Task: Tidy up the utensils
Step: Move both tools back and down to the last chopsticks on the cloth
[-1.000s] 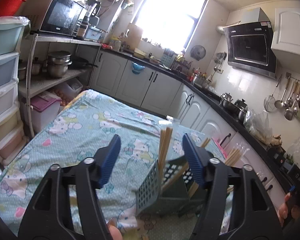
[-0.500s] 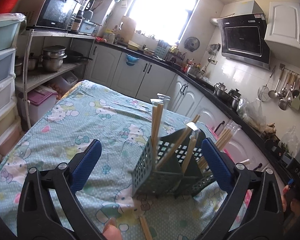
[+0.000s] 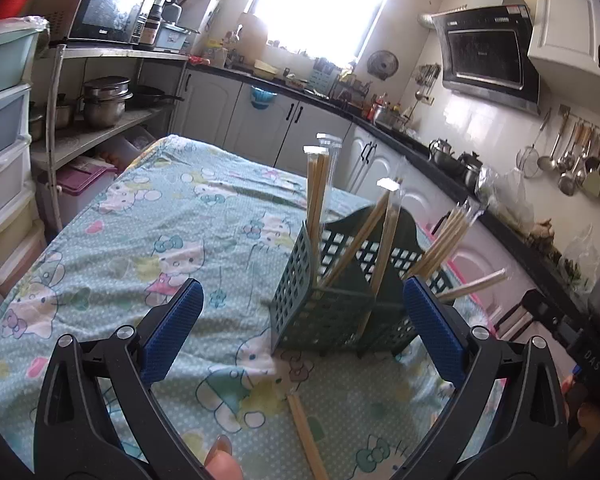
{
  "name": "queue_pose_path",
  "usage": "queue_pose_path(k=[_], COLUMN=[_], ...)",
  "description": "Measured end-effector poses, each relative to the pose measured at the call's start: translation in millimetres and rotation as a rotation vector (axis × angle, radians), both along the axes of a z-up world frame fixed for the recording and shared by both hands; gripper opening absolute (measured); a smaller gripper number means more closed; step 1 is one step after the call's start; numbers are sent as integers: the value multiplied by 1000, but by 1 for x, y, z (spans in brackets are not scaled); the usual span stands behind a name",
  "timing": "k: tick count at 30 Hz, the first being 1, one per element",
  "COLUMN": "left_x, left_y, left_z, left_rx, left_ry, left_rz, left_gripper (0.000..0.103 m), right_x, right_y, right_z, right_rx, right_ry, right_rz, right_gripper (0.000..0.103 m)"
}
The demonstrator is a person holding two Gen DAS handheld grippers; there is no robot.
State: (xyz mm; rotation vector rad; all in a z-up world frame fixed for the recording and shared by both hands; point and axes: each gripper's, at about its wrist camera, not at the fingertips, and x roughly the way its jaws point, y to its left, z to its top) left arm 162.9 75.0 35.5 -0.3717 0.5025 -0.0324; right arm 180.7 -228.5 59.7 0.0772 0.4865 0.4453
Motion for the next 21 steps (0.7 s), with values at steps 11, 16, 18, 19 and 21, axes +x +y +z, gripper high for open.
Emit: queue_pose_path(k=[11,16,18,19,21], left_x=[-4,-3,-3,-3,-3], left_y=[-14,-19,-21,-22,-24], left_z=[-24,-33,-35,-37,-40], left_rx=[40,48,50,52,55], left_ry=[79,111,118,123,134], left_rz=[-46,-69,-78,-83,-88], left_gripper=[92,92,92,92,92], right_x=[-11,-18,-21,-21,-23], right_y=[4,5,5,4,4], right_z=[-43,-62,-67,-70,-75], right_rx=[-44,-74,-81,-83,-90], right_ry=[119,164,179,186,202], right_rz=[26,40,43,45,48], right_gripper=[48,48,48,49,50])
